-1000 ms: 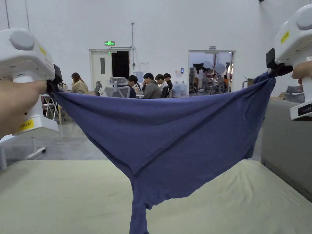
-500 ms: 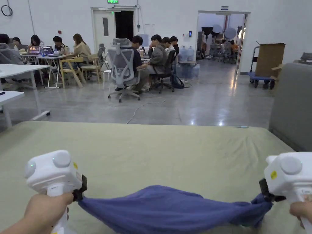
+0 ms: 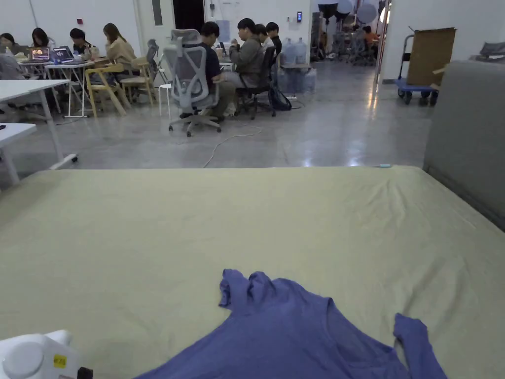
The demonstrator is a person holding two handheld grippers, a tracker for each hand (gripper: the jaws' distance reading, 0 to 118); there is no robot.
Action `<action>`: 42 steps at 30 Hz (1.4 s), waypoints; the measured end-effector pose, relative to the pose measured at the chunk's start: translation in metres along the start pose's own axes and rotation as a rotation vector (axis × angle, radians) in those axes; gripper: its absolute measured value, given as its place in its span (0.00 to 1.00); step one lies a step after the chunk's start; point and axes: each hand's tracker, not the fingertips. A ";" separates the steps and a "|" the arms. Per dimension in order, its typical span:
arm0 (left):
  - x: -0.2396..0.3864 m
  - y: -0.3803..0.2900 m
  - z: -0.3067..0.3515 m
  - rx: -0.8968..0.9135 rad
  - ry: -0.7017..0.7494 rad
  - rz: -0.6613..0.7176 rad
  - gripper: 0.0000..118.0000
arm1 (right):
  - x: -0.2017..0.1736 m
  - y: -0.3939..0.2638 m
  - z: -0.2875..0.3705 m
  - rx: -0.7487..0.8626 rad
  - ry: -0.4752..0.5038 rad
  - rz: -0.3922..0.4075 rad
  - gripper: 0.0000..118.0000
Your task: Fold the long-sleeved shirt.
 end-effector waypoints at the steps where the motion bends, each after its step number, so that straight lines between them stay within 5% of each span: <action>1: -0.003 -0.013 0.002 -0.016 0.006 -0.007 0.00 | -0.001 -0.013 0.002 -0.009 0.000 0.005 0.00; 7: -0.026 -0.070 -0.003 -0.094 0.032 -0.007 0.00 | -0.009 -0.064 -0.004 -0.077 -0.059 0.064 0.00; 18: -0.032 -0.103 -0.046 -0.118 0.056 0.076 0.04 | -0.002 -0.064 -0.047 -0.166 -0.081 0.007 0.00; 19: -0.035 -0.102 -0.040 -0.106 0.024 0.107 0.10 | -0.003 -0.061 -0.042 -0.179 -0.096 -0.005 0.07; 20: -0.039 -0.100 -0.029 -0.082 -0.039 0.145 0.31 | -0.004 -0.056 -0.032 -0.182 -0.147 0.007 0.26; 21: -0.043 -0.098 -0.016 -0.063 -0.115 0.180 0.77 | -0.005 -0.052 -0.019 -0.155 -0.167 0.017 0.66; 22: -0.045 -0.099 -0.003 -0.049 -0.148 0.196 0.99 | -0.005 -0.049 -0.006 -0.115 -0.170 0.021 0.88; 23: -0.047 -0.101 0.015 0.015 -0.186 0.208 0.99 | -0.009 -0.044 0.016 -0.043 -0.140 -0.003 0.95; 26: -0.048 -0.120 0.065 0.146 -0.169 0.223 0.98 | -0.018 -0.033 0.065 0.103 -0.047 -0.064 0.95; 29: -0.029 -0.134 0.081 0.067 -0.083 0.156 0.91 | -0.039 -0.030 0.093 0.202 0.054 -0.096 0.92; 30: -0.022 -0.144 0.081 0.048 -0.041 0.107 0.59 | -0.047 -0.032 0.096 0.227 0.076 -0.090 0.75; 31: -0.016 -0.154 0.079 0.056 -0.010 0.068 0.12 | -0.057 -0.032 0.097 0.249 0.081 -0.055 0.42; 32: -0.021 -0.152 0.060 0.048 0.033 0.025 0.00 | -0.068 -0.034 0.095 0.269 0.057 -0.019 0.00; 34: -0.021 -0.160 0.044 0.021 0.011 0.046 0.00 | -0.086 -0.038 0.087 0.252 -0.057 0.007 0.00; 38: -0.031 -0.146 0.030 0.010 -0.101 0.214 0.00 | -0.107 -0.037 0.070 0.236 0.090 0.006 0.00; 39: -0.036 -0.136 0.027 0.050 -0.087 0.240 0.08 | -0.107 -0.033 0.066 0.220 0.095 0.005 0.00; 40: -0.038 -0.127 0.021 0.080 -0.086 0.252 0.37 | -0.110 -0.031 0.063 0.217 0.091 0.010 0.00; 41: -0.043 -0.114 0.011 0.153 -0.027 0.186 0.77 | -0.114 -0.030 0.058 0.211 0.087 0.017 0.00; 42: -0.043 -0.101 0.008 0.260 -0.045 0.185 1.00 | -0.119 -0.027 0.053 0.201 0.077 0.028 0.00</action>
